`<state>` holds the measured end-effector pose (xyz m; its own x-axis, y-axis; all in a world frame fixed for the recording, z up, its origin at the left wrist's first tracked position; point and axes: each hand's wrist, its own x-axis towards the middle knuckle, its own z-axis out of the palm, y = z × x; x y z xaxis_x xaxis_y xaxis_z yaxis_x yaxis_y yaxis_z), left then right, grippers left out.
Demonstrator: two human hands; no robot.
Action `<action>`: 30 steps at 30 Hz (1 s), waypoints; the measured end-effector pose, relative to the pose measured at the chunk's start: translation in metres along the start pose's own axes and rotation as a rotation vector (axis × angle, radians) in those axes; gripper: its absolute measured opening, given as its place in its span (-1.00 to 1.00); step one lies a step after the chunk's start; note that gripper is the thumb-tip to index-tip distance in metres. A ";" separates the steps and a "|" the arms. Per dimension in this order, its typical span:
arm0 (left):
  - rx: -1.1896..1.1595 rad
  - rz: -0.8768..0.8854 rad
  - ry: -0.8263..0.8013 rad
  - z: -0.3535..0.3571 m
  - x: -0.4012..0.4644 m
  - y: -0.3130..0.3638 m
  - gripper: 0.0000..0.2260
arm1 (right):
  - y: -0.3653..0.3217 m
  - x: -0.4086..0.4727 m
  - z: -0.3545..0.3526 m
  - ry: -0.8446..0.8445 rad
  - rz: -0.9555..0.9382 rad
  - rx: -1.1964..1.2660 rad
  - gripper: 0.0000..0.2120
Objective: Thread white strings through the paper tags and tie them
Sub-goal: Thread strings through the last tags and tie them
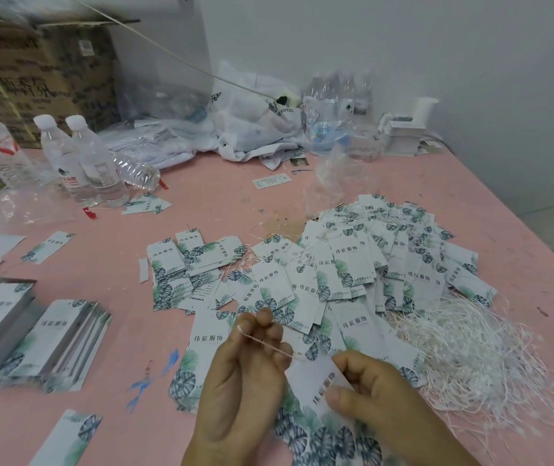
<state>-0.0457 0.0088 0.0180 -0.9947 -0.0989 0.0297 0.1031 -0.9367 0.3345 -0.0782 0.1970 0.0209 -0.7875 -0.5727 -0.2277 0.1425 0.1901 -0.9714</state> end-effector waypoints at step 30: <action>1.412 0.450 0.051 0.002 -0.015 -0.042 -0.73 | -0.007 0.018 0.000 0.432 -0.024 0.419 -0.80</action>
<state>-0.0352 0.0508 0.0053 -0.8770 -0.3243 0.3545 0.2753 0.2656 0.9240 -0.0932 0.1857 0.0240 -0.9532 -0.1801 -0.2428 0.2771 -0.1994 -0.9399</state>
